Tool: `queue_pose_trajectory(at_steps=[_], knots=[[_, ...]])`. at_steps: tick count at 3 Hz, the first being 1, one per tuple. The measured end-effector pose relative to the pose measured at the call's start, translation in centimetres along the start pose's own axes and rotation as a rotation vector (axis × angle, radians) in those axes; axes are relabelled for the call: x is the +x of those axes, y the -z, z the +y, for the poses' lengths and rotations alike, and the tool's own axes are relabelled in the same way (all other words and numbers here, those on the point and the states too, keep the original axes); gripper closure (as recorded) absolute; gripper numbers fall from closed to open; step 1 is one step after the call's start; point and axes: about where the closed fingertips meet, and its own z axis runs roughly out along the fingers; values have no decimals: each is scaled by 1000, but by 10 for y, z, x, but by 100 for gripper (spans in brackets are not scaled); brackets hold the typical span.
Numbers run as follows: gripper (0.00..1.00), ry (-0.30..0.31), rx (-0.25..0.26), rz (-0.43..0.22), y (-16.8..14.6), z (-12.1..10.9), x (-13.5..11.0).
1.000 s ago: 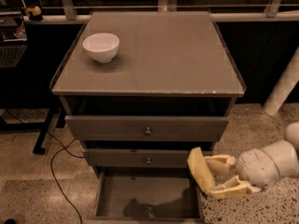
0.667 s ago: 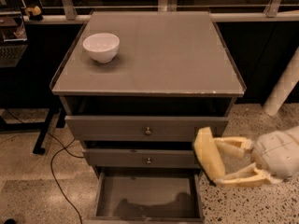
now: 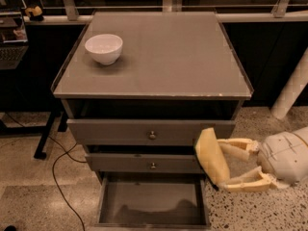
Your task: Pick sponge from bottom drawer and place on counter
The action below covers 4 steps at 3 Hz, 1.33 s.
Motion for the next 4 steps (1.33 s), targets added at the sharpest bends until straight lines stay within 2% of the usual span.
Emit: queue_pose_trajectory(at_steps=[1, 2, 3, 4], knots=[[100, 70, 56, -9, 9, -9, -22], [100, 170, 122, -33, 27, -41, -69], [100, 216, 203, -48, 51, -91, -96], [100, 182, 242, -50, 58, -146, -90]])
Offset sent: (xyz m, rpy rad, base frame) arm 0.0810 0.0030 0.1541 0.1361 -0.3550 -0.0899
